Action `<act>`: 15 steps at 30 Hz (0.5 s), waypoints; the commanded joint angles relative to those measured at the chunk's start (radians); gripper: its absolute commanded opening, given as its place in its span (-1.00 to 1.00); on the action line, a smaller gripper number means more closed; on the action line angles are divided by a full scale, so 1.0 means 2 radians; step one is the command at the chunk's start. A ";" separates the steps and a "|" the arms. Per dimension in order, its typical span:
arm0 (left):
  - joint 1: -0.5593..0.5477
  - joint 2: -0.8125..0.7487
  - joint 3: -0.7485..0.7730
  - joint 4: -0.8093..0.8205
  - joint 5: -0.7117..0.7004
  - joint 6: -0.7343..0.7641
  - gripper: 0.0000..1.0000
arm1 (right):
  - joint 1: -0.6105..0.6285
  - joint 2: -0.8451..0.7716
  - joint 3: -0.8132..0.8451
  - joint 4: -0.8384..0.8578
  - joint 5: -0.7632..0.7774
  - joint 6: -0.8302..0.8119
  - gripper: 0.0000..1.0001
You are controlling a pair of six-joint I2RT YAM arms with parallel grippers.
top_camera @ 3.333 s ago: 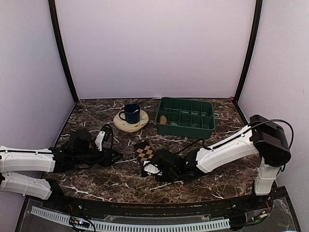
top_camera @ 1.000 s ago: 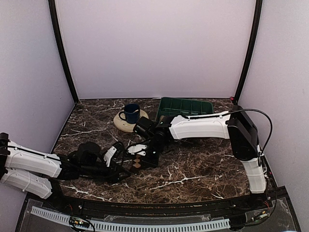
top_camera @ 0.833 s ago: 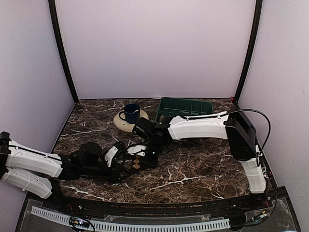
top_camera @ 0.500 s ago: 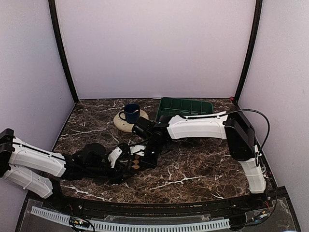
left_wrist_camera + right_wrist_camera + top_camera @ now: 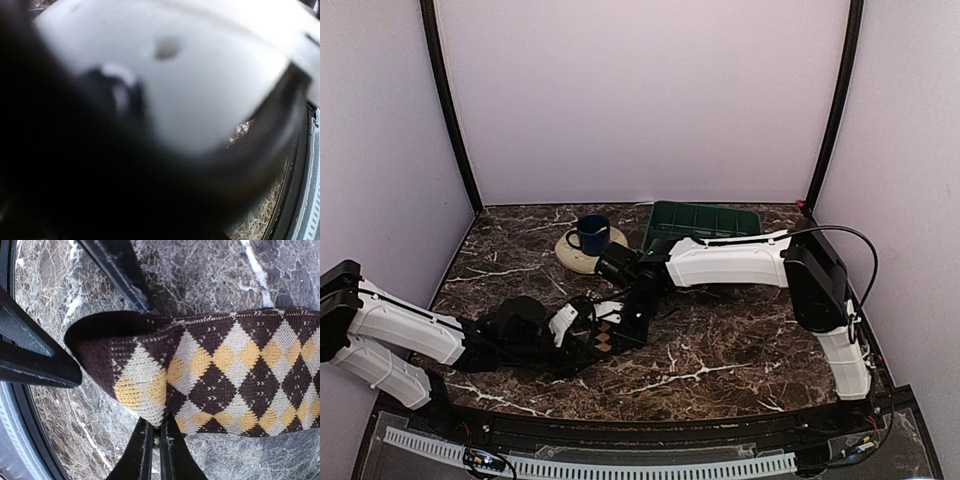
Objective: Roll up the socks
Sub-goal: Roll the sock at the center of the board.
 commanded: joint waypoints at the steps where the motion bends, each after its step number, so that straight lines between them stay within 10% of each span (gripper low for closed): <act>1: -0.003 0.011 0.014 0.016 0.009 0.003 -0.15 | -0.002 0.008 0.015 0.001 -0.022 0.001 -0.89; 15: -0.003 0.010 -0.001 0.031 0.011 -0.015 -0.52 | -0.002 0.017 0.025 0.004 -0.044 0.014 -0.89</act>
